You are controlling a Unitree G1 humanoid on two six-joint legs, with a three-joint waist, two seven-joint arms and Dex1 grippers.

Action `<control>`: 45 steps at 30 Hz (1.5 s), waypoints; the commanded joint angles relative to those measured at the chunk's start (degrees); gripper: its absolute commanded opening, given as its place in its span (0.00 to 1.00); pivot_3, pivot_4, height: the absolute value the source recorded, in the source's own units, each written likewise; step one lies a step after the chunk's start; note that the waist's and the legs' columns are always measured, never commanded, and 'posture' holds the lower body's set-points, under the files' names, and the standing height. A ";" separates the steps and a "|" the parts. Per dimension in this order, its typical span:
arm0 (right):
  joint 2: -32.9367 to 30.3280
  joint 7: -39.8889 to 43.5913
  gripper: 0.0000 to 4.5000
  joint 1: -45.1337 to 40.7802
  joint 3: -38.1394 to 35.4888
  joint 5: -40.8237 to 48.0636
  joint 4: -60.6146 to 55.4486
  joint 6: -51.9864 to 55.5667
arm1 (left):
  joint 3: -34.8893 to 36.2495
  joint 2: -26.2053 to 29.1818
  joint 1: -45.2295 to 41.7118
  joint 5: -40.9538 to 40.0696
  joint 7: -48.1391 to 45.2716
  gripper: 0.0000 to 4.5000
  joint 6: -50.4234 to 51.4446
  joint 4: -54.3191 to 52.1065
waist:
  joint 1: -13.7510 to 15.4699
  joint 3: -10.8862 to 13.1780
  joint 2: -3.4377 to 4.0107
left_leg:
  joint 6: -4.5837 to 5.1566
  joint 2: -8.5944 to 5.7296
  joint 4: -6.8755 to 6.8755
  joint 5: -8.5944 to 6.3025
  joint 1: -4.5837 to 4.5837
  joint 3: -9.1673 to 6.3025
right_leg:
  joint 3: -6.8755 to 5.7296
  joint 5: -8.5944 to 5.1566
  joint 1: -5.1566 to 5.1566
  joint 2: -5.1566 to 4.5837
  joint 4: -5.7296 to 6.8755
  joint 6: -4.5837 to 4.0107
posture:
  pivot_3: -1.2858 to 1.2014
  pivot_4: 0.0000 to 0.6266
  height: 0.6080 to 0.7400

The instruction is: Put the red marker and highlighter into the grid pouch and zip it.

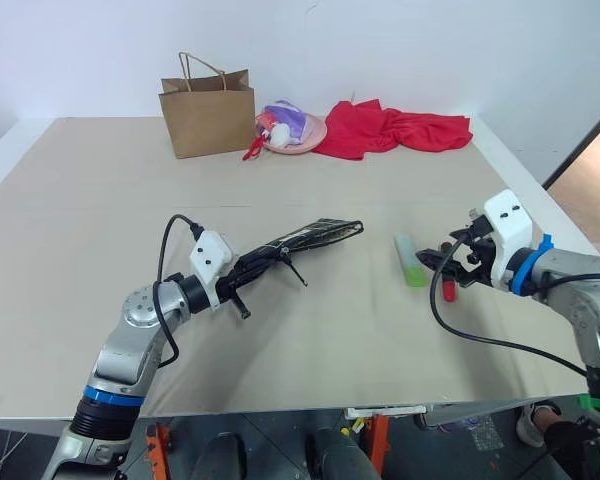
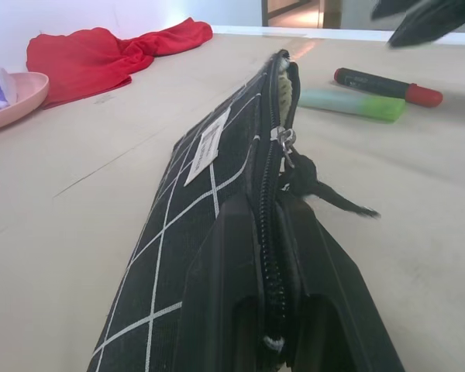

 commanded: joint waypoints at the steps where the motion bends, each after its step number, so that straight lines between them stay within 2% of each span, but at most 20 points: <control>1: 2.36 -7.05 0.91 -1.95 -1.93 -2.80 2.22 2.48 | 0.24 -0.38 -0.48 -0.58 -0.03 0.00 -1.27 -1.06 | 0.01 -0.01 -0.01 | -0.01 0.01 0.01 0.00 0.00 0.00 | 0.00 0.00 0.01 0.00 -0.01 0.00 | 0.52 0.24 1.00; 13: 6.88 -13.12 0.91 -1.70 -2.39 -4.54 7.29 3.66 | 0.55 -0.61 0.26 -0.38 0.29 0.00 -1.20 -1.47 | 0.01 0.00 0.00 | -0.01 -0.03 0.01 0.00 -0.05 0.00 | 0.00 0.01 -0.02 -0.03 -0.01 -0.01 | 0.52 0.24 1.00; 15: 8.06 -13.75 0.79 -1.13 -2.74 -4.45 8.15 3.54 | 0.61 -0.61 0.27 -0.39 0.33 0.00 -1.22 -1.44 | 0.01 0.00 0.00 | 0.00 -0.02 0.01 0.00 -0.04 0.00 | 0.00 0.01 -0.02 -0.01 -0.01 -0.01 | 0.52 0.24 1.00; 18: 8.91 -14.15 0.53 -0.41 -2.73 -4.79 8.98 2.72 | 0.64 -0.61 0.26 -0.41 0.31 0.00 -1.25 -1.41 | 0.03 -0.01 0.01 | 0.00 -0.02 0.01 0.00 -0.05 -0.01 | -0.01 0.01 -0.02 -0.02 0.00 -0.01 | 0.52 0.24 1.00; 19: 9.19 -14.21 0.39 0.25 -2.55 -4.95 9.14 2.22 | 0.66 -0.59 0.28 -0.44 0.27 0.00 -1.27 -1.43 | 0.04 -0.01 0.01 | 0.00 -0.03 0.01 0.00 -0.05 0.00 | -0.01 0.02 -0.02 -0.03 -0.01 -0.01 | 0.52 0.24 1.00; 21: 9.59 -14.39 0.28 1.23 -2.46 -5.01 9.11 1.73 | 0.68 -0.54 0.30 -0.51 0.17 0.00 -1.26 -1.48 | 0.04 -0.01 0.00 | 0.00 -0.03 0.01 0.00 -0.06 0.00 | -0.01 0.02 0.00 -0.04 -0.01 -0.01 | 0.52 0.24 1.00; 22: 9.60 -14.41 0.15 1.66 -2.44 -5.08 9.15 1.40 | 0.67 -0.53 0.32 -0.56 0.12 0.00 -1.21 -1.54 | 0.04 -0.01 0.00 | -0.01 -0.03 0.01 0.00 -0.05 0.00 | -0.01 0.01 0.01 -0.04 -0.02 -0.01 | 0.52 0.24 1.00; 23: 9.64 -14.47 0.12 1.94 -2.47 -5.13 9.23 1.12 | 0.67 -0.50 0.37 -0.63 0.04 0.00 -1.16 -1.62 | 0.04 -0.01 0.00 | 0.00 -0.03 0.01 0.00 -0.05 0.00 | -0.01 0.02 0.01 -0.04 -0.02 0.00 | 0.52 0.24 1.00; 28: 9.65 -15.34 0.12 1.55 -2.91 -5.65 9.53 -1.42 | 0.56 -0.28 0.69 -1.57 -0.92 0.00 -0.44 -2.11 | 0.04 -0.01 0.00 | 0.00 -0.03 0.03 0.00 0.00 0.00 | -0.02 0.01 0.05 -0.03 -0.01 0.06 | 0.52 0.24 1.00; 32: 9.99 -9.25 0.12 -3.41 -3.30 -2.50 3.19 -14.02 | 0.29 0.23 1.19 -2.86 -2.34 0.00 0.36 -2.70 | -0.21 0.07 0.12 | 0.00 -0.03 0.03 0.00 0.00 0.03 | 0.03 0.01 0.02 -0.03 -0.01 0.08 | 0.52 0.24 1.00; 36: 5.67 3.52 0.12 -2.47 0.28 0.67 -6.35 -21.80 | 0.27 0.41 1.17 -3.28 -2.95 0.00 0.61 -2.61 | -0.12 0.19 0.40 | 0.00 0.00 -0.01 0.00 0.00 0.07 | 0.13 0.01 -0.06 0.05 0.00 0.16 | 0.52 0.24 1.00; 39: -1.87 14.76 0.12 2.10 5.48 -0.91 -12.59 -28.20 | 0.23 0.45 1.02 -3.43 -3.16 0.00 0.68 -2.61 | 0.57 0.15 0.34 | 0.00 0.04 -0.06 -0.02 -0.02 -0.12 | -0.15 -0.10 0.03 0.05 -0.02 0.08 | 0.52 0.24 1.00; 41: -6.07 17.92 0.12 3.92 7.82 -4.33 -11.86 -33.00 | 0.20 0.50 0.85 -3.57 -3.11 0.00 0.81 -2.77 | 0.64 0.14 0.28 | -0.02 0.00 -0.04 -0.05 -0.08 -0.18 | -0.23 -0.13 0.04 -0.04 -0.05 0.00 | 0.52 0.24 1.00; 45: -8.24 18.48 0.12 3.28 9.57 -10.11 -7.18 -40.95 | 0.11 0.57 0.86 -3.75 -3.07 0.00 0.81 -3.04 | 0.72 0.15 0.29 | -0.03 -0.08 0.13 -0.05 -0.09 0.03 | -0.04 -0.05 0.02 -0.15 -0.06 0.16 | 0.52 0.24 1.00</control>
